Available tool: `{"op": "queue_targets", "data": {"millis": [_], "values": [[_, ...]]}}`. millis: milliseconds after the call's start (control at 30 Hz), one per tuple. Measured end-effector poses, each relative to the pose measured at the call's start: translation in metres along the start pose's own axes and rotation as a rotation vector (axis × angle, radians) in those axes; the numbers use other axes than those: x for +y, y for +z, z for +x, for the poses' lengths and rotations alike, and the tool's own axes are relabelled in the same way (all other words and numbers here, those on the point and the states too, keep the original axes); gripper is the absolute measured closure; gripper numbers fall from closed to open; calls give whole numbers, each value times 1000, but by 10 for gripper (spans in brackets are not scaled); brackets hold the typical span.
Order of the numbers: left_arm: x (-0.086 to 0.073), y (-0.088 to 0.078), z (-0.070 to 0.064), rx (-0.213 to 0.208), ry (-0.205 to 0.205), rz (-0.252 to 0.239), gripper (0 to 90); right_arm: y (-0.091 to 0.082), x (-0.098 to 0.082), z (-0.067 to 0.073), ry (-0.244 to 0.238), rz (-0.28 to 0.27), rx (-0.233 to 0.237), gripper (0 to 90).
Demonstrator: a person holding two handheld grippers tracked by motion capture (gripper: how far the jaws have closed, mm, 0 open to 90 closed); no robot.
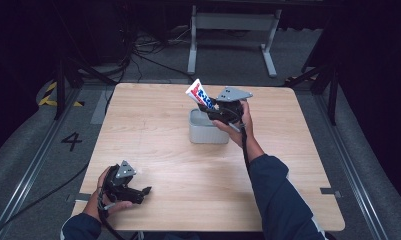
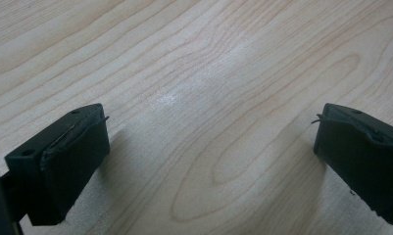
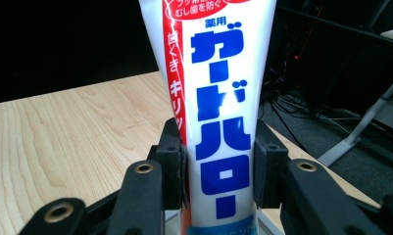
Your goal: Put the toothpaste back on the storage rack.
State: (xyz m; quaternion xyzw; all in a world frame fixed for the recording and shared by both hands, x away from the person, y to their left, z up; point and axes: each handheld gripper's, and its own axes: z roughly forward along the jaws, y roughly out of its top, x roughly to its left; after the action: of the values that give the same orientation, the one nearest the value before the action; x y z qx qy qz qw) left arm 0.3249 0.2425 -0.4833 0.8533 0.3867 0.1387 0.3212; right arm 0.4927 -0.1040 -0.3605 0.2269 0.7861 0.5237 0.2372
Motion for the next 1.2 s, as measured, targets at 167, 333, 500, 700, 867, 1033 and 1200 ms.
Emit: {"op": "queue_targets", "data": {"millis": [167, 333, 500, 700, 867, 1033, 1200], "values": [[0, 0, 0, 0, 0, 0, 5, 2, -3, -2, 1, 13, -7, 644], [0, 0, 0, 0, 2, 1, 5, 4, -7, -4, 10, 33, -5, 641], [0, 0, 0, 0, 2, 1, 5, 5, -12, -4, 1, 46, 9, 636], [0, 0, 0, 0, 2, 1, 5, 2, -17, -6, 9, 61, 19, 629], [0, 0, 0, -1, 1, 2, 5, -2, -21, -7, 3, 83, 29, 621], [0, 0, 0, 0, 2, 2, 5, -3, -21, -7, -5, 98, 33, 615], [0, 0, 0, 0, 2, 2, 5, -5, -22, -7, -16, 126, 39, 609]]}}
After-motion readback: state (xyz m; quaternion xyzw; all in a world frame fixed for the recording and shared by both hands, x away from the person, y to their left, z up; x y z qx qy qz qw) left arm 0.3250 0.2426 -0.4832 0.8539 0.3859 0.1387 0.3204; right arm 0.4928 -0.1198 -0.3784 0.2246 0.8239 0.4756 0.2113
